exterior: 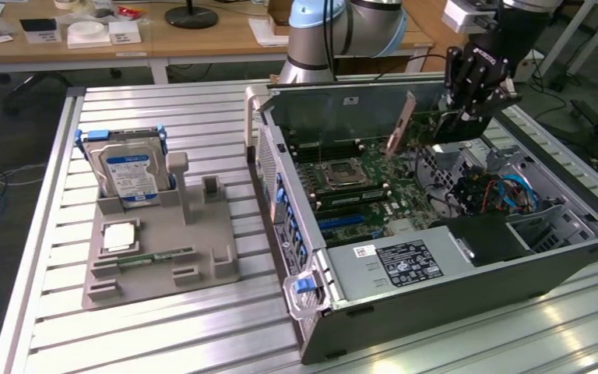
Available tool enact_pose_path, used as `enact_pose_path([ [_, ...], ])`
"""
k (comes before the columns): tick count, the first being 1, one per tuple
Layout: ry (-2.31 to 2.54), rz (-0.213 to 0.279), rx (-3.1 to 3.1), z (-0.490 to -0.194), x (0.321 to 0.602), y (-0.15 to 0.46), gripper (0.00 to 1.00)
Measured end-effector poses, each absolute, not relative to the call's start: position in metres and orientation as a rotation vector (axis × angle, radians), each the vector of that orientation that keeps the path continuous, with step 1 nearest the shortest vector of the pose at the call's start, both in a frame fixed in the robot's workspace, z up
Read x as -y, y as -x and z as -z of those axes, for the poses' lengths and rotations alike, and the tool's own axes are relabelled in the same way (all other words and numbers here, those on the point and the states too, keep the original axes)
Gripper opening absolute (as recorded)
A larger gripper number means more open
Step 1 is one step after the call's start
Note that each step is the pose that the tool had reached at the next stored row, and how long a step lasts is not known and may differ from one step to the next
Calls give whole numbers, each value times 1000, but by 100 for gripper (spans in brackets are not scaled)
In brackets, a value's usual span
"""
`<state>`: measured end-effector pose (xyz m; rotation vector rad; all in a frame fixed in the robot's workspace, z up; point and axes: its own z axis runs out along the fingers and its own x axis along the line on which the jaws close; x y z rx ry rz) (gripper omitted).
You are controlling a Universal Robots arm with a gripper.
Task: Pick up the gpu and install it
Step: 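Insert the gpu into the slot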
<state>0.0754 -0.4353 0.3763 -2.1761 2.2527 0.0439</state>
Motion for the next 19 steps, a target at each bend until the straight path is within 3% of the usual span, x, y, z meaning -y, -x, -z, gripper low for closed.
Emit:
enact_pose_path([
  [19, 2173, -51, -2249, -376, 435, -70, 27],
])
